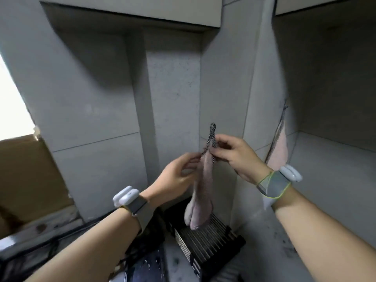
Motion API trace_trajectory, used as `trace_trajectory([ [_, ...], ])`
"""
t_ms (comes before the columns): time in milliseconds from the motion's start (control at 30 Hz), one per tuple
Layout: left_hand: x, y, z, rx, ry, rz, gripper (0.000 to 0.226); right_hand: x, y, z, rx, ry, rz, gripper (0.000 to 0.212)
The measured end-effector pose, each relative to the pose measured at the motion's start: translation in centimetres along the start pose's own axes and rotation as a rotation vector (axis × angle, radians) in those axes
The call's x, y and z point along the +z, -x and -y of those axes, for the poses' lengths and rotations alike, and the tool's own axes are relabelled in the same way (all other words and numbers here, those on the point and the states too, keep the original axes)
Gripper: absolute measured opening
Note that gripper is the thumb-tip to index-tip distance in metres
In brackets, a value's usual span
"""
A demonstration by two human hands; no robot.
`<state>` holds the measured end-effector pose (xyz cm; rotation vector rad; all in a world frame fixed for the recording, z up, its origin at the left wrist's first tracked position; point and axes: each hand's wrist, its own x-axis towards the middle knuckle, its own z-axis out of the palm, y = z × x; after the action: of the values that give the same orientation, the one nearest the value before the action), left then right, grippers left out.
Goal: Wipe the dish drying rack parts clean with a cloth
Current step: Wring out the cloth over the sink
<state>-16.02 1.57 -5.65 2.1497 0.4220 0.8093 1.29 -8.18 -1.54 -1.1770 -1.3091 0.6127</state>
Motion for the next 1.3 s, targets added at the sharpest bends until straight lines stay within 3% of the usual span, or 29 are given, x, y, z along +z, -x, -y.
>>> trace_trajectory([
  [100, -4.5, 5.0, -0.2, -0.082, 0.048, 0.001, 0.024, 7.2, 0.6, 1.6, 0.025, -0.117, 0.129, 0.018],
  [200, -8.9, 9.8, 0.6, -0.12, 0.149, -0.071, 0.008, 14.2, 1.1, 2.4, 0.08, -0.152, 0.156, 0.014],
  [267, -11.9, 12.9, 1.1, -0.122, 0.171, -0.185, 0.038, 18.9, 1.6, 2.4, 0.119, -0.184, 0.151, 0.015],
  [333, -14.3, 15.4, 1.3, -0.169, 0.186, -0.319, 0.051, 22.9, 2.4, 1.9, 0.204, -0.253, 0.145, 0.015],
  [433, -17.6, 18.6, 1.6, -0.248, 0.245, -0.455, 0.021, 27.7, 3.8, 0.9, 0.298, -0.353, 0.301, 0.015],
  [533, -20.7, 21.2, 1.8, -0.276, 0.129, -0.522, 0.015, 30.5, 4.8, -0.6, 0.291, -0.247, 0.49, 0.039],
  [667, -24.1, 23.9, 1.8, -0.297, 0.037, -0.55, 0.02, 32.8, 4.9, -2.4, 0.297, -0.118, 0.652, 0.017],
  [733, -25.2, 25.2, 1.8, -0.327, 0.018, -0.573, 0.021, 32.9, 4.3, -3.3, 0.287, -0.035, 0.67, 0.007],
  [867, -25.6, 28.4, 3.3, -0.441, 0.052, -0.644, 0.013, 31.8, 2.0, -5.6, 0.301, 0.078, 0.632, 0.01],
  [967, -24.1, 30.3, 5.8, -0.506, 0.174, -0.705, 0.037, 31.9, 0.3, -7.8, 0.21, 0.093, 0.605, 0.016],
  [1133, -21.4, 30.5, 9.8, -0.562, 0.413, -0.807, 0.026, 34.0, -0.3, -10.4, 0.183, -0.09, 0.501, 0.011],
  [1300, -17.2, 31.7, 14.6, -0.499, 0.446, -0.78, 0.014, 35.9, 2.2, -14.4, 0.2, -0.233, 0.496, 0.005],
])
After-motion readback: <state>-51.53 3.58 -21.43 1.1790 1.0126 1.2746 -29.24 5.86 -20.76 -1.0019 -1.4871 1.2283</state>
